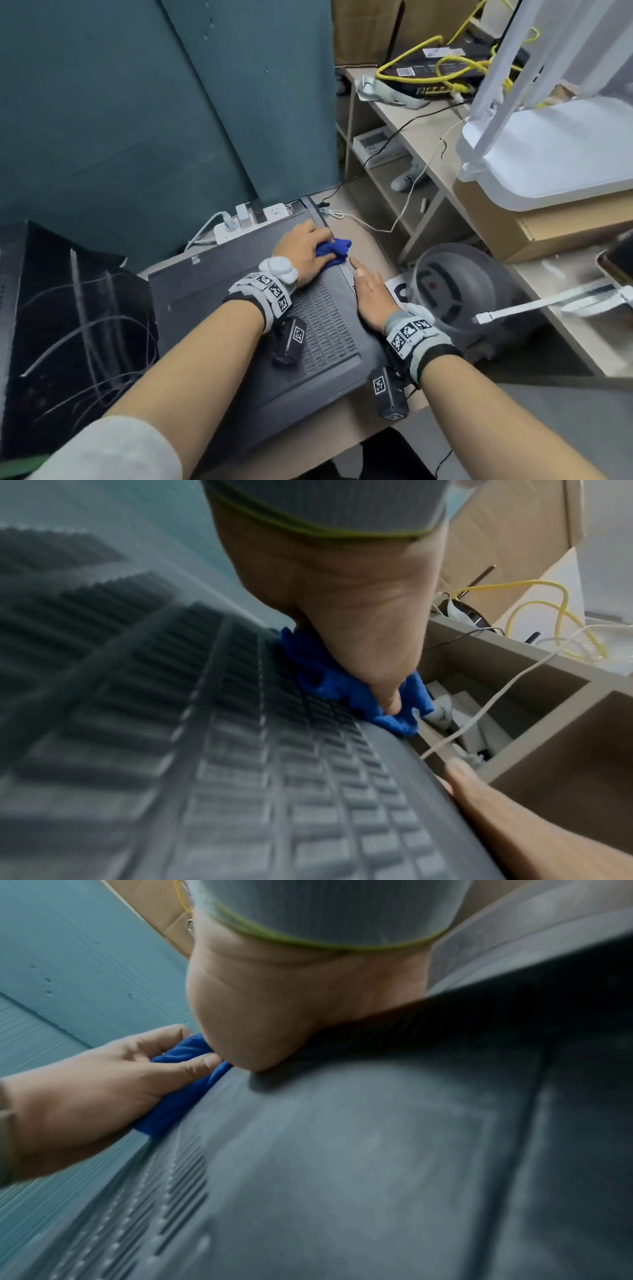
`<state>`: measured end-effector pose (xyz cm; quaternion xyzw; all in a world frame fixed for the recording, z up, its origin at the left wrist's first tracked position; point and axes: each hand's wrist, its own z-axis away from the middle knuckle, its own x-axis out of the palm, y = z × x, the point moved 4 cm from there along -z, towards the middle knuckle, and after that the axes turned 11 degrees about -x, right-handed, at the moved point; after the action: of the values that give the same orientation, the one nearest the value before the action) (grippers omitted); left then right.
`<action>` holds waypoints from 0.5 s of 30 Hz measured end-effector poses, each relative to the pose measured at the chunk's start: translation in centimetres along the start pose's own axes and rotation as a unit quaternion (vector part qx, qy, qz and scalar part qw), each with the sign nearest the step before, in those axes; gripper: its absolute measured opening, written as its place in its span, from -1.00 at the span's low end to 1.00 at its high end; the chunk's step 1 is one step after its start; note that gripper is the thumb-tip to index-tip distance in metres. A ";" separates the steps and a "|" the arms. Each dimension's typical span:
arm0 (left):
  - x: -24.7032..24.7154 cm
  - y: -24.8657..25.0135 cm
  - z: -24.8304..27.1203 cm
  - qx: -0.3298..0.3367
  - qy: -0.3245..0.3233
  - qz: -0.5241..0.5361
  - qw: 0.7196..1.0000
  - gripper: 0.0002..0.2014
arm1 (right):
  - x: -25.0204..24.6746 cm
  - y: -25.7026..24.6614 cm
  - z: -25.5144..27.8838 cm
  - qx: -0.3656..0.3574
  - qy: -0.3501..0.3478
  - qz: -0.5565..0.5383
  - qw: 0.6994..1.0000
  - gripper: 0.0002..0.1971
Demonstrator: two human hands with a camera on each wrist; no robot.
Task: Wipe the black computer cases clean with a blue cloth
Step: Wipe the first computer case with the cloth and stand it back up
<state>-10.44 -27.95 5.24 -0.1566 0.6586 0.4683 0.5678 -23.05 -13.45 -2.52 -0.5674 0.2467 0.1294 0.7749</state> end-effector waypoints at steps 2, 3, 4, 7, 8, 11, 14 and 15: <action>-1.1 -1.2 -2.1 -0.026 0.035 -0.016 0.999 -0.68 | -0.2 -0.2 0.5 0.013 -0.001 -0.006 1.000 -0.35; -1.3 -1.7 -2.9 -0.044 0.047 -0.027 0.998 -0.68 | -0.3 -0.4 0.8 0.021 -0.002 -0.013 1.000 -0.38; -1.2 -1.8 -3.5 -0.059 0.055 -0.046 0.996 -0.69 | -0.5 -0.5 1.2 0.030 -0.002 -0.018 0.999 -0.41; -0.5 -1.4 -3.4 -0.078 0.063 -0.091 0.991 -0.71 | -0.7 -0.4 2.4 0.046 0.000 -0.015 0.999 -0.42; -0.4 -1.2 -3.1 -0.084 0.066 -0.095 0.990 -0.72 | -0.7 -0.2 2.6 0.044 0.000 -0.009 0.999 -0.41; 0.2 0.9 -1.0 -0.073 0.054 -0.104 0.990 -0.75 | -1.1 0.0 3.4 0.045 0.014 0.006 0.999 -0.42; 2.5 4.5 3.4 0.000 -0.002 -0.100 0.995 -0.74 | -1.1 0.2 3.2 0.026 0.035 0.032 0.999 -0.52; 3.0 5.4 4.9 0.034 -0.024 -0.101 0.994 -0.72 | -1.0 0.3 3.0 0.020 0.043 0.043 0.998 -0.58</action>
<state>-12.39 -20.27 5.38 -0.1915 0.6413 0.3895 0.6327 -23.32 -10.42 -1.54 -0.5459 0.3060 0.1330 0.7685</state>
